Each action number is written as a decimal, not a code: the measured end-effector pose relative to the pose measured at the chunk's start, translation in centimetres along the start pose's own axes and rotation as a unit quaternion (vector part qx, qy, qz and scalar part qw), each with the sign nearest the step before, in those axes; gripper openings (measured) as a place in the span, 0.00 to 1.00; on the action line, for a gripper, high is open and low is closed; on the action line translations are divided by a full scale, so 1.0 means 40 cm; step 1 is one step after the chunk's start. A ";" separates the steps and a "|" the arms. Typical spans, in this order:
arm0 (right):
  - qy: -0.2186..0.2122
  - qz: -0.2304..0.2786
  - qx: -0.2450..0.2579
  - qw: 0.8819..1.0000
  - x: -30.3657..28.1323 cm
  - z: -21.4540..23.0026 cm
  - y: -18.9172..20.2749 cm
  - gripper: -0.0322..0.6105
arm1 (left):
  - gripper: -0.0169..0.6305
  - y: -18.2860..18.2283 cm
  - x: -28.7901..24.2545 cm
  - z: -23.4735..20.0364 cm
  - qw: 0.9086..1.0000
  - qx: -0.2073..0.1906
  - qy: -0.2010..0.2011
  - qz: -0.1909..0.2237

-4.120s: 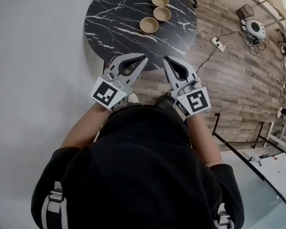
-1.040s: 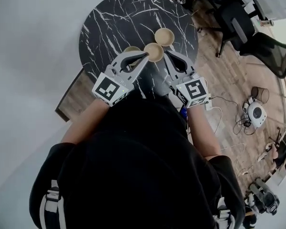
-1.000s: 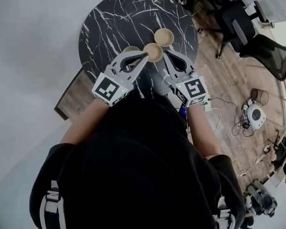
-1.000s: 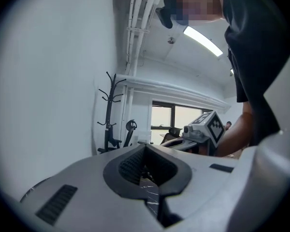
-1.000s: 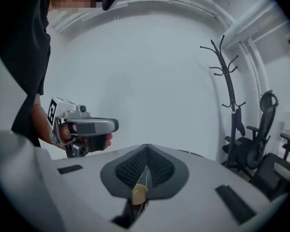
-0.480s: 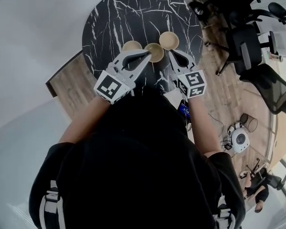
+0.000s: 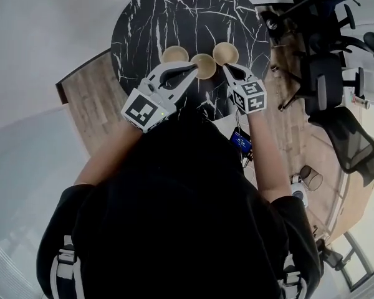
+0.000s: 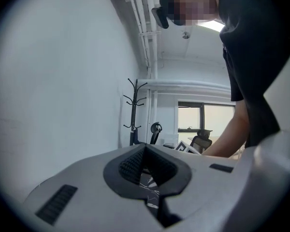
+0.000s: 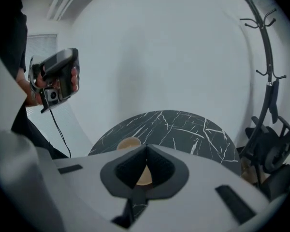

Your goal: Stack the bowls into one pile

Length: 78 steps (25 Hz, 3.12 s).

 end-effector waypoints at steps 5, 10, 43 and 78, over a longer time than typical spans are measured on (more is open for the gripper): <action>-0.034 -0.086 0.012 0.996 -0.057 0.043 0.085 0.03 | 0.03 0.000 0.013 0.011 1.000 0.000 -0.018 -0.001; -0.065 -0.184 0.045 0.980 -0.118 0.087 0.167 0.07 | 0.03 -0.001 0.020 0.007 1.000 0.000 -0.032 -0.001; -0.060 -0.372 0.151 0.914 -0.259 0.166 0.299 0.10 | 0.03 0.025 0.094 -0.076 0.998 0.019 -0.062 -0.026; -0.068 -0.320 0.203 0.923 -0.251 -0.083 0.140 0.06 | 0.03 -0.015 0.076 -0.092 1.000 0.011 0.027 0.001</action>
Point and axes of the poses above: the fingertips, and each gripper's own axes: x backward along the fingers, z to its right, y out of its underside, the point moved 1 cm from there along x, backward along the fingers, and after that the axes turned 7 degrees about -y, right-handed, at the moved point
